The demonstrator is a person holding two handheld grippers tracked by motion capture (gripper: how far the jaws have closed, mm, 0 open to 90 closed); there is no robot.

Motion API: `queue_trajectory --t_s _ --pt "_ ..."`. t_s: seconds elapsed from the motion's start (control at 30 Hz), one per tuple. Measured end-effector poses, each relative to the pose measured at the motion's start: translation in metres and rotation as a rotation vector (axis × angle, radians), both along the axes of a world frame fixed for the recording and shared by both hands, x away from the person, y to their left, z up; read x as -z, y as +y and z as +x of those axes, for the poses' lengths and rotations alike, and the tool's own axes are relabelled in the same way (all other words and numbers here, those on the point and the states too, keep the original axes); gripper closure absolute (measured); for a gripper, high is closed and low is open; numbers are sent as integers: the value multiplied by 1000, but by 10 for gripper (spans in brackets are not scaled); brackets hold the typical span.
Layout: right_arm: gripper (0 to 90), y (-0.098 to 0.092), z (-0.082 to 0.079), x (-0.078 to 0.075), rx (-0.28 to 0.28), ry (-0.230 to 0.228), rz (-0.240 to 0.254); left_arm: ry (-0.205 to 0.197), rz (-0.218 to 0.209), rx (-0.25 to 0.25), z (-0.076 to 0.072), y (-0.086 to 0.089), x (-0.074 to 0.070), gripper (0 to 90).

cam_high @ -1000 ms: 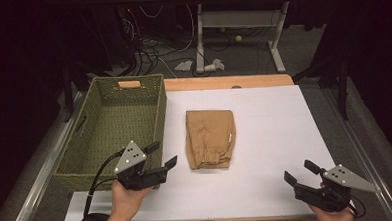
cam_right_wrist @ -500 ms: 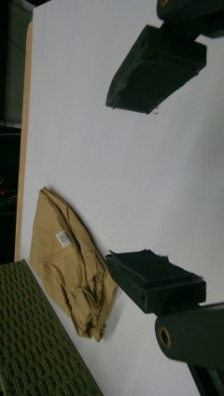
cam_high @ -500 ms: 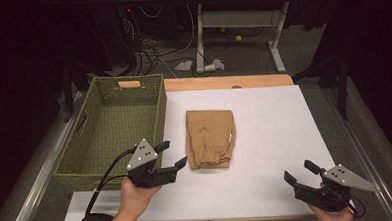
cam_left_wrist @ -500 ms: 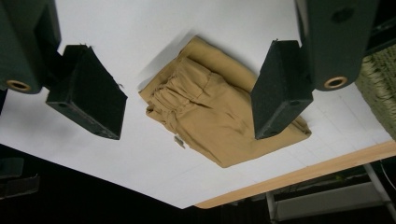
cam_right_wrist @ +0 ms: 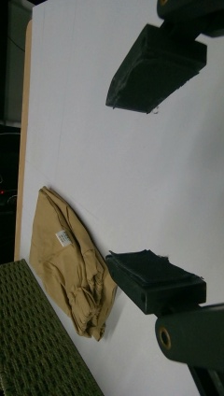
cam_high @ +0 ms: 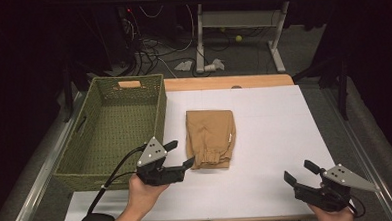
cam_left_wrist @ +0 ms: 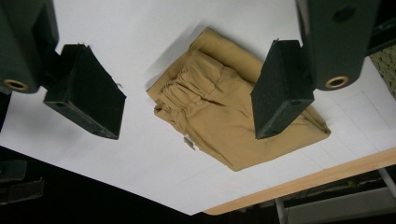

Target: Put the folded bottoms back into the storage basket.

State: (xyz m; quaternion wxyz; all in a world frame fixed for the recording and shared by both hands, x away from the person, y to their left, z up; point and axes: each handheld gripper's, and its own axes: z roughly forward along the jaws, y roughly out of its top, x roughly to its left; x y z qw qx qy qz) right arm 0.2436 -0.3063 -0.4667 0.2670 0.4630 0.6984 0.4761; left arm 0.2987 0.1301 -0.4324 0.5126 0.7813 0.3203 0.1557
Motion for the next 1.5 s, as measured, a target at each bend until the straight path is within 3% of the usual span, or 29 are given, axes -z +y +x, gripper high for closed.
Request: queue_trajectory --t_s 0.73,0.83,0.9,1.23,1.5 --pt "219 2 4 0 -20 -3 0 19 22 22 7 -24 -4 234" --pt "219 3 6 0 -29 -3 1 14 -5 23 7 -32 -7 234" --pt "219 4 7 0 -33 -5 1 15 -2 26 9 -38 -7 234" --pt "220 6 11 0 -53 -6 4 59 10 -4 22 -52 -4 241" --pt "221 6 10 -1 -55 -9 3 138 57 -72 51 -64 -7 245"
